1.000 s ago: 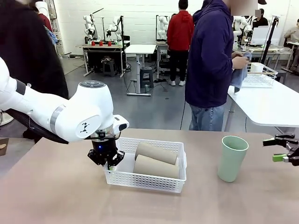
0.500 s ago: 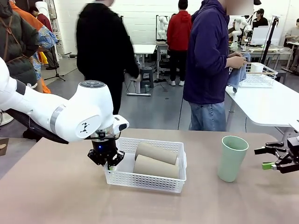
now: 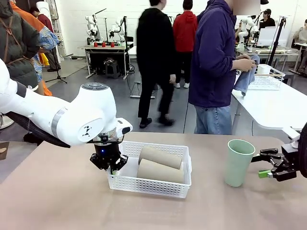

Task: Clean and organize the cups into the basket.
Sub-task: Pick up the Reusable plastic cup from the right side of the table and stack it inside the Organizing basket in the center of the table.

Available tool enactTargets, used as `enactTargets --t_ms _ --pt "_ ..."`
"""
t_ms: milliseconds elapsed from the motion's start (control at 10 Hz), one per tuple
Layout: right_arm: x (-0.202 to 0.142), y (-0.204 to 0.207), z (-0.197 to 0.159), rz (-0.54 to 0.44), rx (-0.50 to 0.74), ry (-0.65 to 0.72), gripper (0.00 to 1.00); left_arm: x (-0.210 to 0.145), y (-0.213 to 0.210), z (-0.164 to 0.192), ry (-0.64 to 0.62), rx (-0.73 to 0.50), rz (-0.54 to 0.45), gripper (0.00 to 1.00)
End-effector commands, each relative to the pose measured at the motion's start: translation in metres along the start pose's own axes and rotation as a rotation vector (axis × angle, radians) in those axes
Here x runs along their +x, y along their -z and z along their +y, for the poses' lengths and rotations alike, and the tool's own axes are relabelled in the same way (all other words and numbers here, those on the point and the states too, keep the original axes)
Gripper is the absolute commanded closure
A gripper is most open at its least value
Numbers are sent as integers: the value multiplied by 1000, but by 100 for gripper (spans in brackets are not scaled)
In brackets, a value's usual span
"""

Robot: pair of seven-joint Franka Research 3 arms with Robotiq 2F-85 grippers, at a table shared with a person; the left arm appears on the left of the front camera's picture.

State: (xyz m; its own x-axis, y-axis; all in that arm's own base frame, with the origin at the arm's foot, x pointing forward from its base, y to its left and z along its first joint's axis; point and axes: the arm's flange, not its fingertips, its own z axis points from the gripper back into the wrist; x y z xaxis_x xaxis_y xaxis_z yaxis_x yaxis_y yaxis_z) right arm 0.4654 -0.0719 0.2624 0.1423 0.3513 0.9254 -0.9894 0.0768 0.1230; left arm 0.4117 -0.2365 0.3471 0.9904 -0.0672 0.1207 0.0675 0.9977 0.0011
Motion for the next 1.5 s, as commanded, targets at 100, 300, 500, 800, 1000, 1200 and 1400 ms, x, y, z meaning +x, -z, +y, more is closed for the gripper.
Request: enactTargets --t_ms 100,300,500,800,1000,1200,1400 --pt "0 0 0 0 0 0 0 -1 -2 0 2 2 -7 100" --pt "0 0 0 0 0 0 0 -1 -2 0 2 2 -7 100" --pt "0 0 0 0 0 0 0 -1 -2 0 2 2 -7 100" --pt "-2 20 0 5 33 -55 0 -1 -2 0 2 2 -7 100" --pt "-8 36 -3 -26 44 -59 0 -1 -2 0 2 2 -7 100" --pt "-11 44 -7 -35 51 -58 0 -1 -2 0 2 2 -7 100" --pt "-16 54 -15 -39 65 -32 0 -1 -2 0 2 2 -7 100"
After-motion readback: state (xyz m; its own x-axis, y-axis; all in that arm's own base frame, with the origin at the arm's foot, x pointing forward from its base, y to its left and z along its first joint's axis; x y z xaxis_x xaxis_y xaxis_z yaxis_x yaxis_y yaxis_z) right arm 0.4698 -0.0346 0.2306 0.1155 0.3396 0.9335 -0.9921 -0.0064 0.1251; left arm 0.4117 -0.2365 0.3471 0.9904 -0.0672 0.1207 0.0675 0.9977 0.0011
